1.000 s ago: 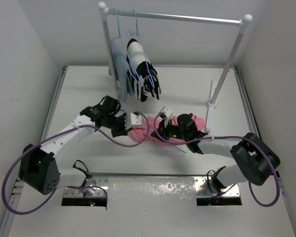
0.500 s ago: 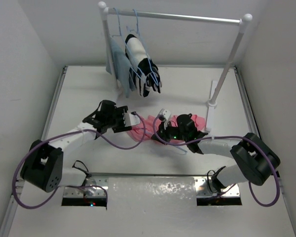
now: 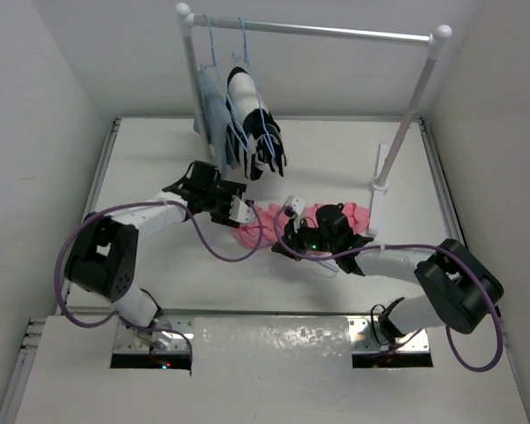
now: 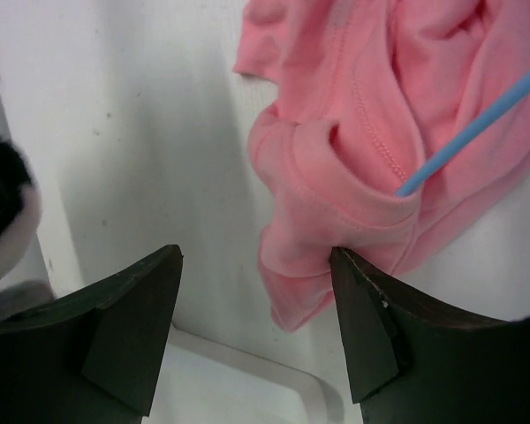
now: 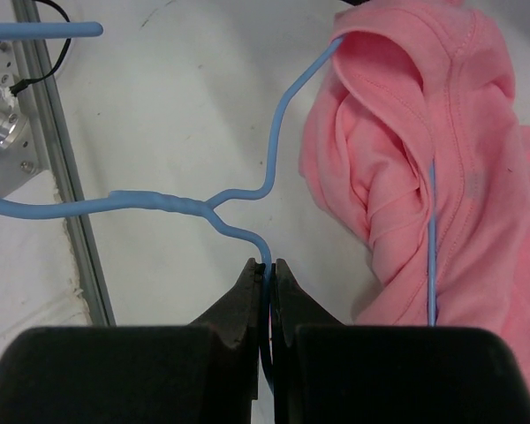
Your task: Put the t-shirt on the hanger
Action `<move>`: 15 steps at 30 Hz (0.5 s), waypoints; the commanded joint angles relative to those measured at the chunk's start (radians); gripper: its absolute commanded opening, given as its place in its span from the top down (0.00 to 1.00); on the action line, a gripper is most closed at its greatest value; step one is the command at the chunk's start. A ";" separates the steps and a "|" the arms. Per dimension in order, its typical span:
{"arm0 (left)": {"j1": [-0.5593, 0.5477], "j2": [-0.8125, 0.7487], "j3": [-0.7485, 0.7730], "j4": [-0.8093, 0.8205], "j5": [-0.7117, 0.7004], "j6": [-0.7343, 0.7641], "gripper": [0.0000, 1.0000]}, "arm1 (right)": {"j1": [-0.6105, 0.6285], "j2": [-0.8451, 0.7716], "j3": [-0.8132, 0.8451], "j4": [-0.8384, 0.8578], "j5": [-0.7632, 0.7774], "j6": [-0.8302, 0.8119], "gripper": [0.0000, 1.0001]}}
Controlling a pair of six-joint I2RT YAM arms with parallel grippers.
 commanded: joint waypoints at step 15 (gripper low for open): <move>-0.091 0.095 0.060 -0.146 0.105 0.084 0.76 | 0.000 -0.010 0.085 -0.078 -0.037 -0.009 1.00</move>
